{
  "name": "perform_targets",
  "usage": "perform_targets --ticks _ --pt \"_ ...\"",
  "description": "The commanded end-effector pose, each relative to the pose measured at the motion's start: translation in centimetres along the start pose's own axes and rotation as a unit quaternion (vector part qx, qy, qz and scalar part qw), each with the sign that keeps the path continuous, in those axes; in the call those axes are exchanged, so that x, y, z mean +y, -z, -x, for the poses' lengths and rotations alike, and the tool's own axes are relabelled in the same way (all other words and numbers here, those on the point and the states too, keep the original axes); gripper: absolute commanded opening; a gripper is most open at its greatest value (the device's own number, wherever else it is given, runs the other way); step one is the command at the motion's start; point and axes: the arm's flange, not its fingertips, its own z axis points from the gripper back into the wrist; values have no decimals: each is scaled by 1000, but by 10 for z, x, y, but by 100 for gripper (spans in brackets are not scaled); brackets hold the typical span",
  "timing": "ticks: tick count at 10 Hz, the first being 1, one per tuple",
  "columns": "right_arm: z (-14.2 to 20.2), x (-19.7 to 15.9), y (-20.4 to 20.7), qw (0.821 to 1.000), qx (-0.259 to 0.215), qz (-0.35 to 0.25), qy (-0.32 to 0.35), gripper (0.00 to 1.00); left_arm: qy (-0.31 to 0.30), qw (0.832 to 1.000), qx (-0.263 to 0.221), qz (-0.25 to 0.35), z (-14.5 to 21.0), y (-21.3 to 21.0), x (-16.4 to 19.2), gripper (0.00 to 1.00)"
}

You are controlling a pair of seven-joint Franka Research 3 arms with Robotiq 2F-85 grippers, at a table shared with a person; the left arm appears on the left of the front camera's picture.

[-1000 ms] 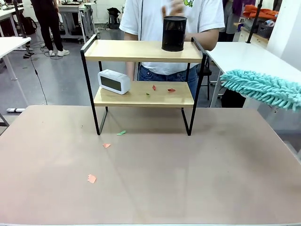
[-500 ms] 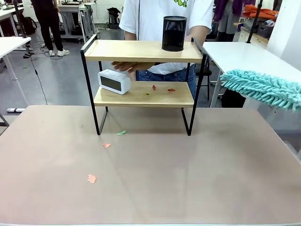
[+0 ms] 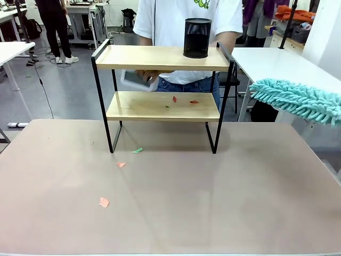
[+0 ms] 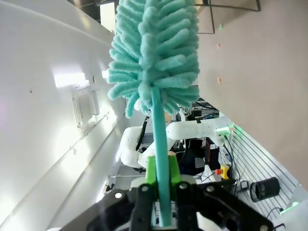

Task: Clean the shelf.
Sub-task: Clean the remaining tier of the Shelf with the Duster once objects are removed.

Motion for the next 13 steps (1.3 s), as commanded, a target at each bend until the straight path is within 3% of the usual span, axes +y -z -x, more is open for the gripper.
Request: perform_targets --ticks 1,4,5,6,7,8,10,11,13 --pt "2 2 1 1000 7 -5 -12 0 9 1000 -4 13 0 1 2 100" --pt "2 2 1 1000 7 -5 -12 0 9 1000 -4 13 0 1 2 100" --pt "0 0 0 1000 0 0 0 12 9 1000 -4 13 0 1 2 100" --pt "9 6 6 999 -30 20 -6 12 9 1000 -4 13 0 1 2 100" --pt "36 20 20 999 -29 29 -29 12 9 1000 -4 13 0 1 2 100" --pt "84 37 44 996 -29 65 -50 12 9 1000 -4 13 0 1 2 100" --pt "153 49 80 987 28 138 -78 12 9 1000 -4 13 0 1 2 100" --pt "165 46 94 981 59 166 -75 12 9 1000 -4 13 0 1 2 100" --pt "165 42 138 964 81 207 -146 12 9 1000 -4 13 0 1 2 100"
